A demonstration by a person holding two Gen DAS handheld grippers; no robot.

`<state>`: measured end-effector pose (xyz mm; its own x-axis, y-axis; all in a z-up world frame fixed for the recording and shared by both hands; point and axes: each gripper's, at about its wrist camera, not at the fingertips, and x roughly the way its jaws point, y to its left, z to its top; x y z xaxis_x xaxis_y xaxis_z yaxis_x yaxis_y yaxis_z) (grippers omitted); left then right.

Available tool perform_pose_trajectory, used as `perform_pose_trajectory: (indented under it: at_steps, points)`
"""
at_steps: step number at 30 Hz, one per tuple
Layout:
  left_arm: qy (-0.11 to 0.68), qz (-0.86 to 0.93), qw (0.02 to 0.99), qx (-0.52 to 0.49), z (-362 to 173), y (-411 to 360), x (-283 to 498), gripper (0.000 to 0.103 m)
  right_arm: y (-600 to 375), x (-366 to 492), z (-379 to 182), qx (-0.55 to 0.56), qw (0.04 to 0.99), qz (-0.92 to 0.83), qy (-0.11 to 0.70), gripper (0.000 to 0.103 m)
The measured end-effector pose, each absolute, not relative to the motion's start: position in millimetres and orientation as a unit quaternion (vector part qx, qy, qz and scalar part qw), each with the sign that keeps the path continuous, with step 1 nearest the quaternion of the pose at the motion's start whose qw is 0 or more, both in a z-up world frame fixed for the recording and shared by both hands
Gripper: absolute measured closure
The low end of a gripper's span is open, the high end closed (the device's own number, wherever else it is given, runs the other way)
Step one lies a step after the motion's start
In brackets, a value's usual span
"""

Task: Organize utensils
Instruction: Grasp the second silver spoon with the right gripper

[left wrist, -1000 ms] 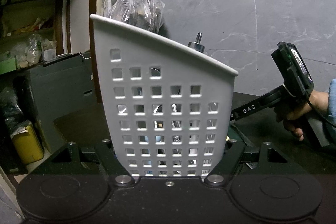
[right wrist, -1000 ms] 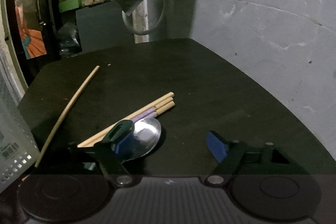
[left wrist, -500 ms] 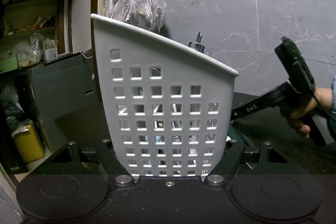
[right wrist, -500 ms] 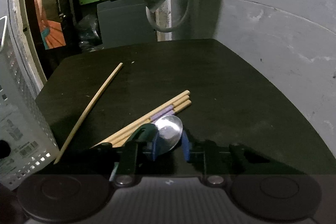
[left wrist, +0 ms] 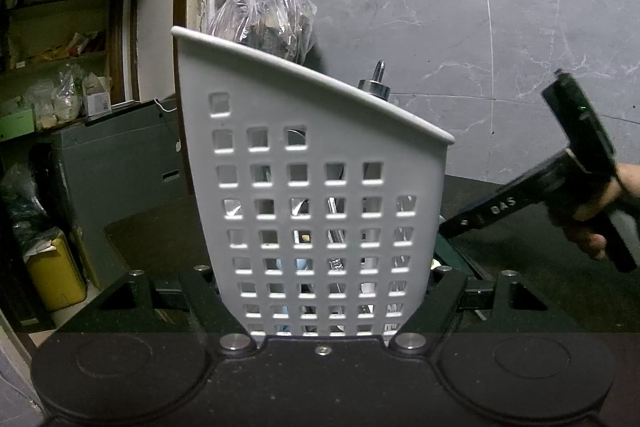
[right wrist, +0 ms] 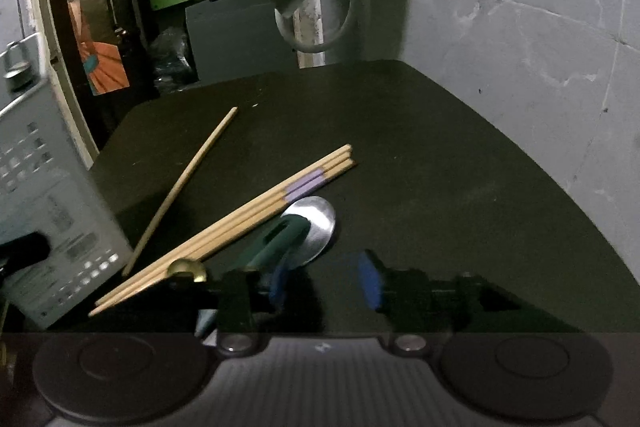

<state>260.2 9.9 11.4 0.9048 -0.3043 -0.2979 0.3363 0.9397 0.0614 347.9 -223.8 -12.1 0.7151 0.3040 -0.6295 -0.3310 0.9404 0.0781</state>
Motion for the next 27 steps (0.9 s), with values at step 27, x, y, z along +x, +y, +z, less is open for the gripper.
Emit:
perform_pose_trajectory:
  at_steps: [27]
  points:
    - [0.144,-0.163,0.974,0.057,12,9,261,0.026,-172,390,-5,-0.166,0.871,0.339,0.315,0.039]
